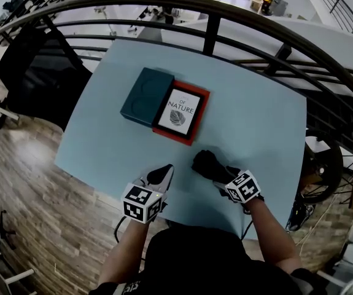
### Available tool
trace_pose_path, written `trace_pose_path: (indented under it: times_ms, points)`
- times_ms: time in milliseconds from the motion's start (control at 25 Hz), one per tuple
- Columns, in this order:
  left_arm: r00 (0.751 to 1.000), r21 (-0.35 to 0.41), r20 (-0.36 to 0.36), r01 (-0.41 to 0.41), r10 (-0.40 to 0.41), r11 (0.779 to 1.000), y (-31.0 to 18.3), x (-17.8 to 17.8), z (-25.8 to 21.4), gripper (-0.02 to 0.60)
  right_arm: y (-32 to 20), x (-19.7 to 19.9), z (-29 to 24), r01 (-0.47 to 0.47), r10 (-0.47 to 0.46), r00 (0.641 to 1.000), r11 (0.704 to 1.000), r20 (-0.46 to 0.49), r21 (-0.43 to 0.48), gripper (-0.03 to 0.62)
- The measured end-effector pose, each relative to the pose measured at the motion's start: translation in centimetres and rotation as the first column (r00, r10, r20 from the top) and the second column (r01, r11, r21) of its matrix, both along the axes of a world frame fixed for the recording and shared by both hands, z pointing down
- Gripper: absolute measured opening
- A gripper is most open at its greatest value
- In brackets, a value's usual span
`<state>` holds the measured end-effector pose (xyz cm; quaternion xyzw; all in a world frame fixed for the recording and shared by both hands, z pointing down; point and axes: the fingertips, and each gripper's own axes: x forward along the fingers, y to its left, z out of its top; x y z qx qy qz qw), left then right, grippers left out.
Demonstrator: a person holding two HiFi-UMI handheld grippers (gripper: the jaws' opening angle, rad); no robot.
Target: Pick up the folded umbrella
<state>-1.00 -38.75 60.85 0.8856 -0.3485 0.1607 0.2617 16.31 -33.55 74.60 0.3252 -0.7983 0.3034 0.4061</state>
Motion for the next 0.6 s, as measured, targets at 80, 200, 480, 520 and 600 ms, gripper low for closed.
trace_pose_path:
  times_ms: [80, 200, 480, 520, 600]
  points:
    - [1.0, -0.004, 0.004, 0.002, -0.002, 1.0, 0.0, 0.0, 0.2, 0.008, 0.0, -0.2, 0.6, 0.007, -0.007, 1.0, 1.0, 0.0, -0.022, 0.328]
    - [1.0, -0.008, 0.004, 0.005, -0.005, 1.0, 0.1, -0.1, 0.5, 0.008, 0.4, -0.6, 1.7, 0.03, -0.032, 0.999, 0.998, -0.029, -0.06, 0.327]
    - [1.0, -0.018, -0.004, 0.006, -0.006, 1.0, 0.8, -0.2, 0.8, 0.008, 1.0, -1.1, 2.9, 0.123, -0.134, 0.974, 0.99, -0.181, -0.073, 0.299]
    - [1.0, -0.022, -0.008, 0.006, -0.006, 1.0, 0.9, -0.2, 0.9, 0.008, 1.0, -1.3, 3.1, 0.135, -0.148, 0.968, 0.988, -0.203, -0.077, 0.301]
    - [1.0, -0.037, -0.024, 0.006, -0.007, 0.999, 1.3, 0.1, 1.2, 0.008, 1.1, -1.7, 3.1, 0.137, -0.152, 0.965, 0.987, -0.214, -0.08, 0.305]
